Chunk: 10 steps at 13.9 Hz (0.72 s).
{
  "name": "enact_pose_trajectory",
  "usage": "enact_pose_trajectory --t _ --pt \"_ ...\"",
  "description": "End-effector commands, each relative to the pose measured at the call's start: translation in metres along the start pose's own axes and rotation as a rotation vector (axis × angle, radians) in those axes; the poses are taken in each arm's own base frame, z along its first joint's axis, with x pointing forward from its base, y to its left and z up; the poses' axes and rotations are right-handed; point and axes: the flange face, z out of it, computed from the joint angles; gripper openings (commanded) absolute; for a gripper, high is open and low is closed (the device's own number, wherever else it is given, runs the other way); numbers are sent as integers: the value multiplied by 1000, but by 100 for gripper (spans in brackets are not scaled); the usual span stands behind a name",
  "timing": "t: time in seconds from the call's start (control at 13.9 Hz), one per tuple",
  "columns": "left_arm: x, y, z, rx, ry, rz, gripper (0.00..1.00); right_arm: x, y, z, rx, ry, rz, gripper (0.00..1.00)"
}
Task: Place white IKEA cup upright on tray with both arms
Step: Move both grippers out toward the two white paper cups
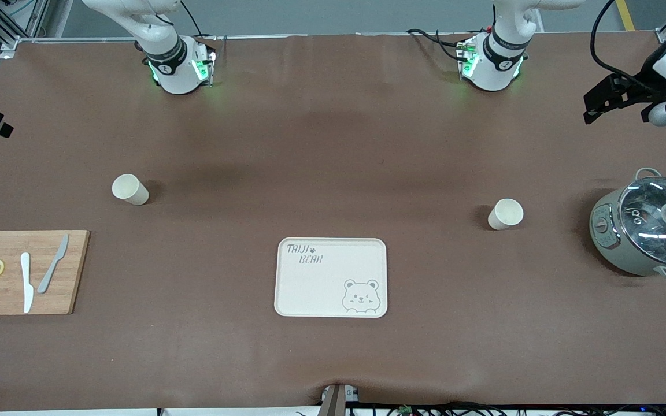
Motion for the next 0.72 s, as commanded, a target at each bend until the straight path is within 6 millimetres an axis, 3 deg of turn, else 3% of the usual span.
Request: enact_pose_trajectory --t 0.0,0.22,0.36,0.5,0.65 --pt "-6 -1 -7 -2 -2 7 100 3 1 -5 -19 9 1 100" --pt "-8 -3 -7 2 -15 5 100 4 2 -5 -19 9 2 100" --pt "-3 -13 -16 -2 8 -14 100 4 2 -5 -19 9 2 100" --pt "5 -19 0 0 -24 -25 100 3 -1 -5 -19 8 -5 100" --pt "27 -17 31 17 -64 -43 100 3 -2 -5 -18 7 -5 100"
